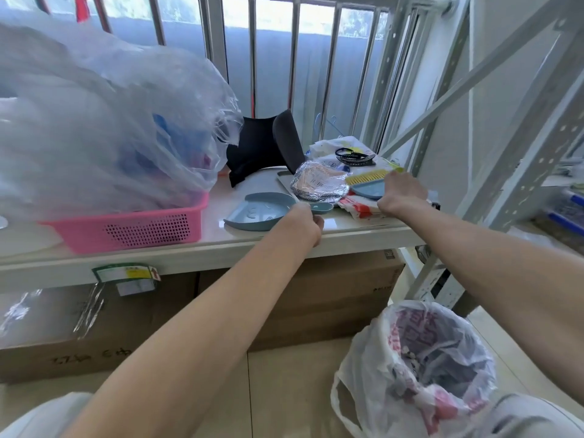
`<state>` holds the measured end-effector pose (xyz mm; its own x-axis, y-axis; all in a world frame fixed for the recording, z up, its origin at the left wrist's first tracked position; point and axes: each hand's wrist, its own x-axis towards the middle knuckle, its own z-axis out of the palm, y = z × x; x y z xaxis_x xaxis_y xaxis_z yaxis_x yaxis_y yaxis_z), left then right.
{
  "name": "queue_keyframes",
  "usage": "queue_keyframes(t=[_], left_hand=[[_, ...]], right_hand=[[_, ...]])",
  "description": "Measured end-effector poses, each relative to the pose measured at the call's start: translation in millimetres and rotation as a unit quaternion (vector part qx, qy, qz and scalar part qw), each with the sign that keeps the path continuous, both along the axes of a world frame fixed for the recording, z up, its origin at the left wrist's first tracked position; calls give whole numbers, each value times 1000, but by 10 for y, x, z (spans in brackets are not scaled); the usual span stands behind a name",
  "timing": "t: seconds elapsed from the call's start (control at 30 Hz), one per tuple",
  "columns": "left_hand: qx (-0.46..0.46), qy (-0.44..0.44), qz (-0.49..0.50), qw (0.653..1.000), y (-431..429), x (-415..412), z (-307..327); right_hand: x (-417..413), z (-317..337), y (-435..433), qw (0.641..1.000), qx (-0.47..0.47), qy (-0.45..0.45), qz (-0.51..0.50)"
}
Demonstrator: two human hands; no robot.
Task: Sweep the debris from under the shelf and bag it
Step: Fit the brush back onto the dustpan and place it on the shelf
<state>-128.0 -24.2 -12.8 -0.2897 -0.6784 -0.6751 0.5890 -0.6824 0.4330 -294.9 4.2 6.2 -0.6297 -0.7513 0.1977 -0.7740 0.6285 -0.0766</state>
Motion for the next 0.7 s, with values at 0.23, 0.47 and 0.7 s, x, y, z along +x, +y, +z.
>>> queue_keyframes(t=[0.23,0.47,0.7], left_hand=[[-48,63,-55,995,262,284,23],[-50,105,-81,990,389,480,-9],[-79,149,-103,980,462,625,-33]], right_hand=[[148,108,217,1000,3,5,-23],[253,234,379,999,-13,-6,-32],[366,230,511,996,-53,-60,-29]])
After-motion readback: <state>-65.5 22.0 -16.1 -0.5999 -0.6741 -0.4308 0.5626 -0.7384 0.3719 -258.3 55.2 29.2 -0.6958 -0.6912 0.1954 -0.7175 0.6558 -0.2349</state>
